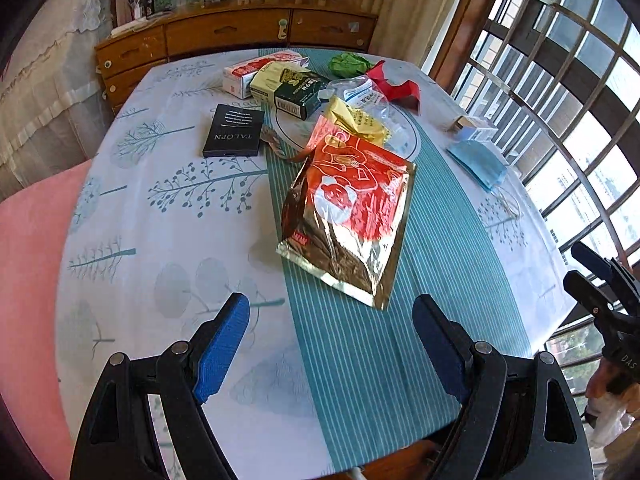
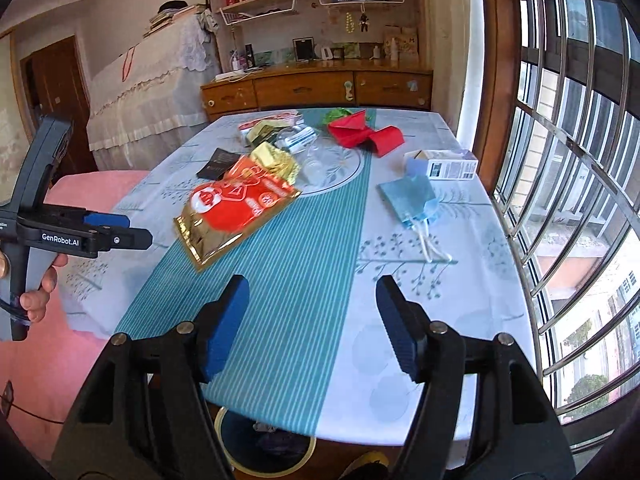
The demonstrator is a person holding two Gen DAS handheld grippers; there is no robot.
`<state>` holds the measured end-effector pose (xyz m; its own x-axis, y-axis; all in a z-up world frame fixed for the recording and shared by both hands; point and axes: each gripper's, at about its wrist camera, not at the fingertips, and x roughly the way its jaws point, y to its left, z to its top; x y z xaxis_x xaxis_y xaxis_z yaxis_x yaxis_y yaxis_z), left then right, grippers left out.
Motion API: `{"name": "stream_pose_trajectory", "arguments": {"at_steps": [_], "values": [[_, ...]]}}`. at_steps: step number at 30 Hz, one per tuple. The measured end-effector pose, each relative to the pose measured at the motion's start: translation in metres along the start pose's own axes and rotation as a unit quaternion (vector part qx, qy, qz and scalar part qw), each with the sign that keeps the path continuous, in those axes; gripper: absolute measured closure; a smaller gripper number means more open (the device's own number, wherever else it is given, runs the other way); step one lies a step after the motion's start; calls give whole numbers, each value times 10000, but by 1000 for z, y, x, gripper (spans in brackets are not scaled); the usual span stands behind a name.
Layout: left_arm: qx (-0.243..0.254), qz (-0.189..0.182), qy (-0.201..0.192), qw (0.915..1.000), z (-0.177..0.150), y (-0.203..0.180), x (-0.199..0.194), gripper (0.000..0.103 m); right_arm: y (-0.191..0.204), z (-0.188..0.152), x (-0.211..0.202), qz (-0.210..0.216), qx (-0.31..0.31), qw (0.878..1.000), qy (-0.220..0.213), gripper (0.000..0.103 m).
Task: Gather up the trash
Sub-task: 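Grasp the red-gold snack bag with the left tool while the right grasps the blue mask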
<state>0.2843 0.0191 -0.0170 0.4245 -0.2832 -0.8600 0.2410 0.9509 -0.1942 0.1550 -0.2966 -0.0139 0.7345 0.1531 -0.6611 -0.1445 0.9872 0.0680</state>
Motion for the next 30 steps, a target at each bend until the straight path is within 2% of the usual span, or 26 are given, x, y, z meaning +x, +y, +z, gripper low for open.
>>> {"name": "stream_pose_trajectory", "arguments": {"at_steps": [5, 10, 19, 25, 26, 29, 30], "values": [[-351, -117, 257, 9990, 34, 24, 49, 18, -36, 38, 51, -353, 145, 9991, 166, 35], [-418, -306, 427, 9977, 56, 29, 81, 18, -67, 66, 102, -666, 119, 9974, 265, 35], [-115, -330, 525, 9980, 78, 10, 106, 18, -96, 83, 178, -642, 283, 9956, 626, 35], [150, -24, 579, 9982, 79, -11, 115, 18, -99, 73, 204, -635, 239, 9929, 978, 36], [161, 40, 565, 9983, 79, -14, 115, 18, -94, 72, 204, -703, 117, 9934, 904, 38], [214, 246, 509, 9982, 78, -22, 119, 18, -87, 68, 203, -712, -4, 9937, 869, 46], [241, 331, 492, 9980, 77, -24, 119, 22, -86, 68, 202, -713, -18, 9936, 871, 51]]}}
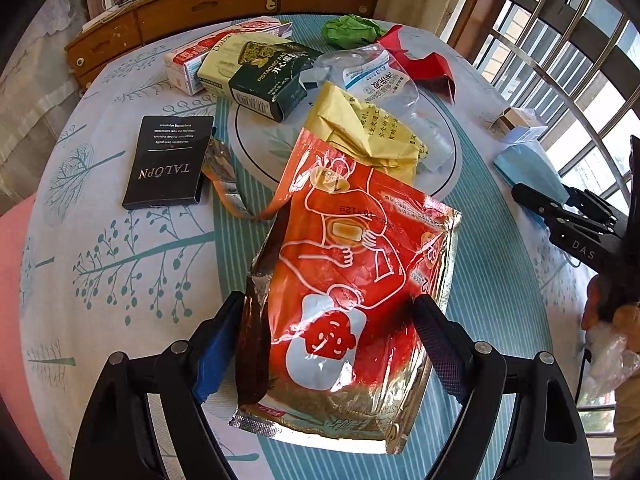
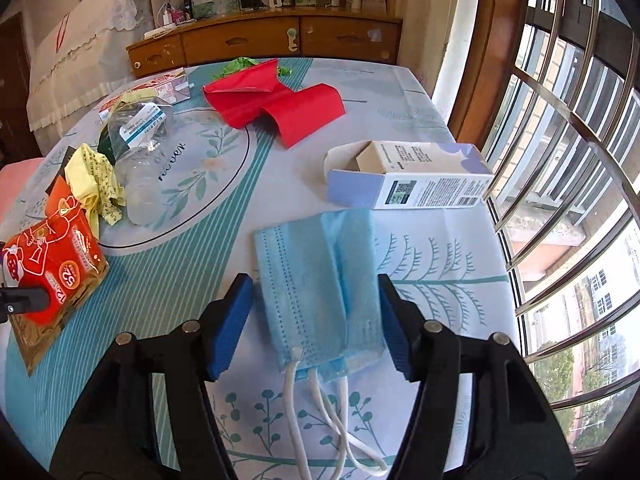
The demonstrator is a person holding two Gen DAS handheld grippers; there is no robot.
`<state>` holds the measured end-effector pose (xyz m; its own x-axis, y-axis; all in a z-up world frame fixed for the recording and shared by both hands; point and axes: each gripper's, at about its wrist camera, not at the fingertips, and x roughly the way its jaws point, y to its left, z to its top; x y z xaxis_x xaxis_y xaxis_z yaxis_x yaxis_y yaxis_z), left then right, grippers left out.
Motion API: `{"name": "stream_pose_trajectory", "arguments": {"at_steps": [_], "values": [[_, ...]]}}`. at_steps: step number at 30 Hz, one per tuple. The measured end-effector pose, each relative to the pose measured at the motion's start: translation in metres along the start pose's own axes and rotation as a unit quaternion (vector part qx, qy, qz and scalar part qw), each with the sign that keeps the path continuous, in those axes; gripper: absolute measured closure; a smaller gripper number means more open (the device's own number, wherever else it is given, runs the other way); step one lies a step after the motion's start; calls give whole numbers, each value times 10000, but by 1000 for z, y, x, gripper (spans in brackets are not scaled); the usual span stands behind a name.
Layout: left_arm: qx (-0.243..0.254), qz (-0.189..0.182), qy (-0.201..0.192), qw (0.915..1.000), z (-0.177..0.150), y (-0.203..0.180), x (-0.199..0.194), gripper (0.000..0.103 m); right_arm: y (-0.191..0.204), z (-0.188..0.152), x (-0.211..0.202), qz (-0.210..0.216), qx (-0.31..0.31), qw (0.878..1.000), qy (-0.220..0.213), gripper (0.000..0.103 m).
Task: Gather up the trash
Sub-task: 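Grasp the red-gold snack bag with the left tool while the right grasps the blue mask, then carry the snack bag and blue mask down over the blue bin with both tools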
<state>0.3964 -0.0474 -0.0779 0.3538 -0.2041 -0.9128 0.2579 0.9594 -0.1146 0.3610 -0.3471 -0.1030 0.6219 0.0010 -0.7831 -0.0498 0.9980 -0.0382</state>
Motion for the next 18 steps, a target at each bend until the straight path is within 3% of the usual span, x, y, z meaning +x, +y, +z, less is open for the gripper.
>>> {"name": "stream_pose_trajectory", "arguments": {"at_steps": [3, 4, 6, 9, 18], "values": [[175, 57, -127, 9997, -4, -9, -2, 42, 6, -3, -6, 77, -73, 9999, 5, 70], [189, 32, -153, 9997, -6, -11, -4, 45, 9, -5, -7, 102, -96, 9999, 8, 78], [159, -6, -222, 9996, -11, -15, -7, 71, 13, -10, -13, 171, -105, 9998, 18, 86], [25, -17, -313, 9995, -19, -16, -15, 88, 18, -19, -22, 320, -49, 9995, 35, 91], [183, 82, -877, 9959, -57, -33, -82, 99, 47, -60, -88, 856, 89, 9962, -123, 93]]}}
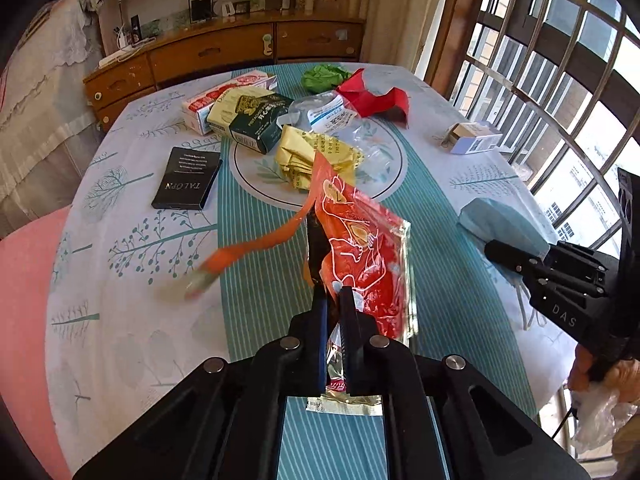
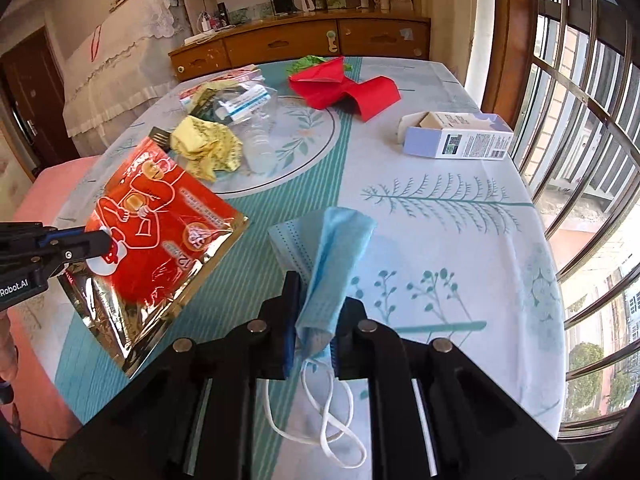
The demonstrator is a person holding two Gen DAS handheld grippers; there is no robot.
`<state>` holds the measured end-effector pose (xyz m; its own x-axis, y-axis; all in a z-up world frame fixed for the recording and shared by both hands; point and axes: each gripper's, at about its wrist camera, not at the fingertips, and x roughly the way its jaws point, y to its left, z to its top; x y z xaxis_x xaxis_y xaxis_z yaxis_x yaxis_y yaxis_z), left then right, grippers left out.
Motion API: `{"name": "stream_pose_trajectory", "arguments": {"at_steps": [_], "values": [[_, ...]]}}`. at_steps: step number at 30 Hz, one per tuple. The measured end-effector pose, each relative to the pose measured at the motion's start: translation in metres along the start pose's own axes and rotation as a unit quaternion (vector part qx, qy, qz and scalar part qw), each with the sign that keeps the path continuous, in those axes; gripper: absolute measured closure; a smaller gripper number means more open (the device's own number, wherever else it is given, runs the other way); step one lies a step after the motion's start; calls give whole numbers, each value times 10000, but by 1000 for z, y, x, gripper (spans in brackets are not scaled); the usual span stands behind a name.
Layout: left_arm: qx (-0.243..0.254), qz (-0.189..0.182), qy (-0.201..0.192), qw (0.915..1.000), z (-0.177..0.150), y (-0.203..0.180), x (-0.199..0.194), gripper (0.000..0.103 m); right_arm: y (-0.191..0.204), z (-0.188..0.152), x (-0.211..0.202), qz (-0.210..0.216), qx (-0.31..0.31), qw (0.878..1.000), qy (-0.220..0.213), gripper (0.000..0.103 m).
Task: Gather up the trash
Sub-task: 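Carry the snack bag and blue mask down over the blue bin with both tools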
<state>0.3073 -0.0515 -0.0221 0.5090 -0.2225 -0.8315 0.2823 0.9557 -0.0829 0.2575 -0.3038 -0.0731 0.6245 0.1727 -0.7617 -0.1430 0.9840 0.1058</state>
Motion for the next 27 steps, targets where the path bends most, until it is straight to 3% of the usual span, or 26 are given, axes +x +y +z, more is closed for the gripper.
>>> {"name": "stream_pose_trajectory", "arguments": {"at_steps": [8, 15, 21, 27], "values": [[269, -72, -460, 9986, -44, -17, -92, 100, 45, -36, -74, 409, -101, 9986, -311, 93], [422, -182, -701, 9965, -105, -27, -166, 100, 83, -84, -134, 744, -225, 9960, -435, 93], [507, -254, -685, 9960, -172, -25, -210, 100, 113, -138, -167, 979, -415, 9939, -290, 93], [504, -270, -432, 9974, -241, -20, -220, 100, 133, -190, -176, 1148, -475, 9923, 0, 93]]}}
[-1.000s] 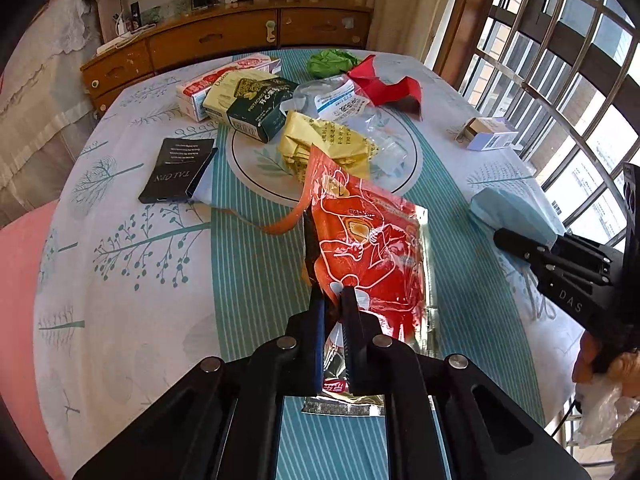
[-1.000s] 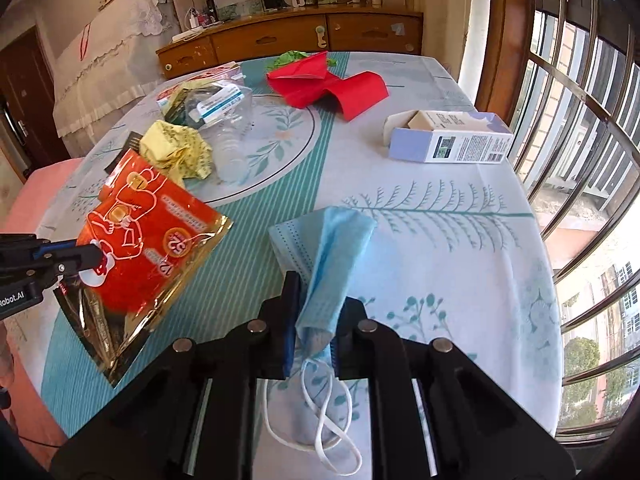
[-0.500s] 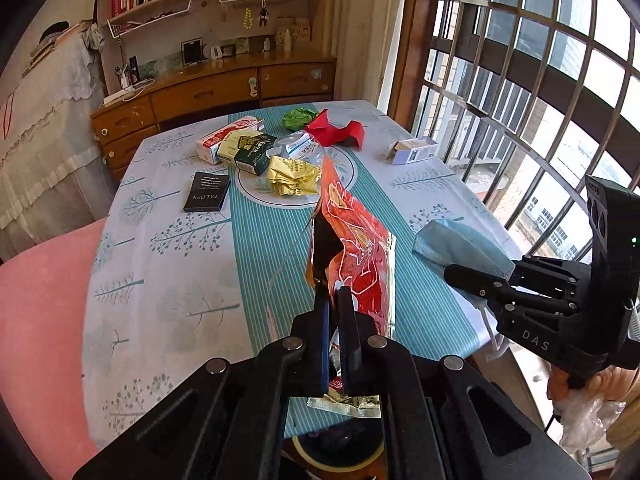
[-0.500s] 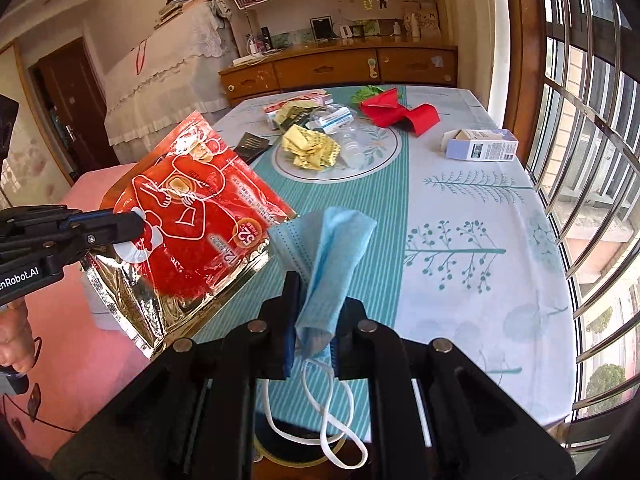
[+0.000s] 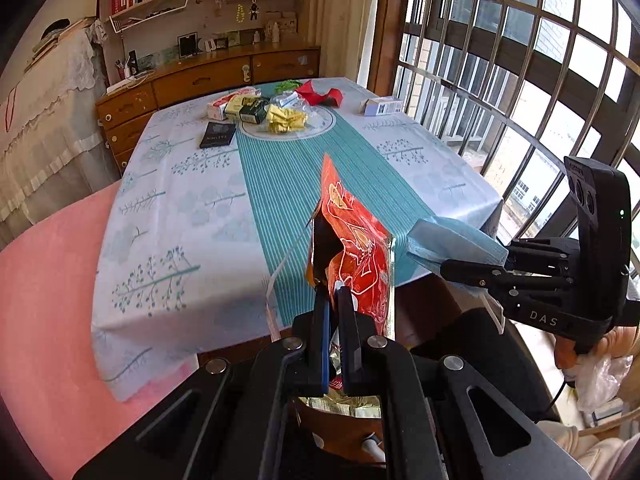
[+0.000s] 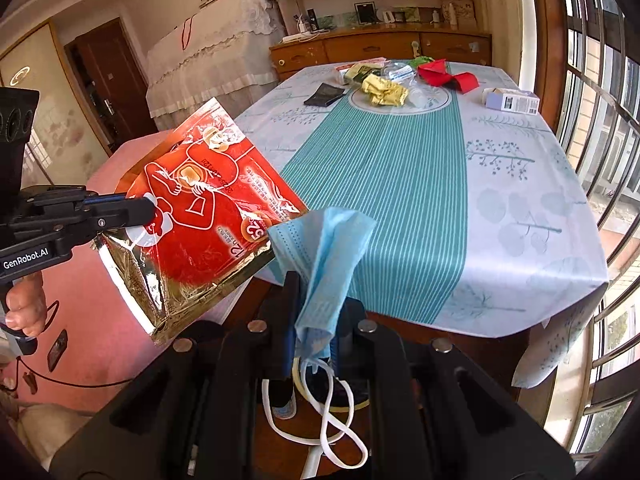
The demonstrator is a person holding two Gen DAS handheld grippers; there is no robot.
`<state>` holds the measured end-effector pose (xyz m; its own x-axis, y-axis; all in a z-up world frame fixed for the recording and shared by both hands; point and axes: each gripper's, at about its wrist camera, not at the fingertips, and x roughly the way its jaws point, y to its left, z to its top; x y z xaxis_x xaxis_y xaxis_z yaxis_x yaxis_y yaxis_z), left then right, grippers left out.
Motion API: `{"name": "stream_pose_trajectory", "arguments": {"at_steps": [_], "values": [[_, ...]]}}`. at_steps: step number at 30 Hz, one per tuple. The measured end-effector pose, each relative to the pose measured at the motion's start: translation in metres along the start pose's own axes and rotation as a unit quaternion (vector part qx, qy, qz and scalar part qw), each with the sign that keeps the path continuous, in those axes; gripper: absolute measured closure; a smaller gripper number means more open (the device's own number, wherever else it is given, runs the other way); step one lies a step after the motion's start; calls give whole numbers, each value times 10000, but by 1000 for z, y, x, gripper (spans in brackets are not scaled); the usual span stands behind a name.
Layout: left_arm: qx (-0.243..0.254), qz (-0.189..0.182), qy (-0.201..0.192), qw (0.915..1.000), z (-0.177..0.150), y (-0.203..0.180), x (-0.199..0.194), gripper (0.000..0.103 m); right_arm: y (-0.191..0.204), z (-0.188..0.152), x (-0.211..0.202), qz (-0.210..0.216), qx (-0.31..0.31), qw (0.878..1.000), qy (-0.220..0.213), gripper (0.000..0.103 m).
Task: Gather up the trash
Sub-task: 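Carry the snack bag and blue mask down over the blue bin with both tools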
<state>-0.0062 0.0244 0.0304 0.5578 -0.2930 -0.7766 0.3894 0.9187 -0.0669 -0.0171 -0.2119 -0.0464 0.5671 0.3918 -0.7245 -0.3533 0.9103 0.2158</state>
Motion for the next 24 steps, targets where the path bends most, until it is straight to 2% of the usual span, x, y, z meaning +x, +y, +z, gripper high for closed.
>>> {"name": "stream_pose_trajectory", "arguments": {"at_steps": [6, 13, 18, 24], "values": [[-116, -70, 406, 9991, -48, -3, 16, 100, 11, -37, 10, 32, 32, 9996, 288, 93], [-150, -118, 855, 9962, -77, -6, 52, 100, 7, -58, 29, -35, 43, 9980, 637, 93], [-130, -19, 1123, 9936, -86, -9, 92, 100, -11, -65, 64, -255, 49, 9955, 916, 93], [-270, 122, 1404, 9896, -96, -5, 154, 100, -36, -79, 119, -328, 319, 9901, 1324, 93]]}}
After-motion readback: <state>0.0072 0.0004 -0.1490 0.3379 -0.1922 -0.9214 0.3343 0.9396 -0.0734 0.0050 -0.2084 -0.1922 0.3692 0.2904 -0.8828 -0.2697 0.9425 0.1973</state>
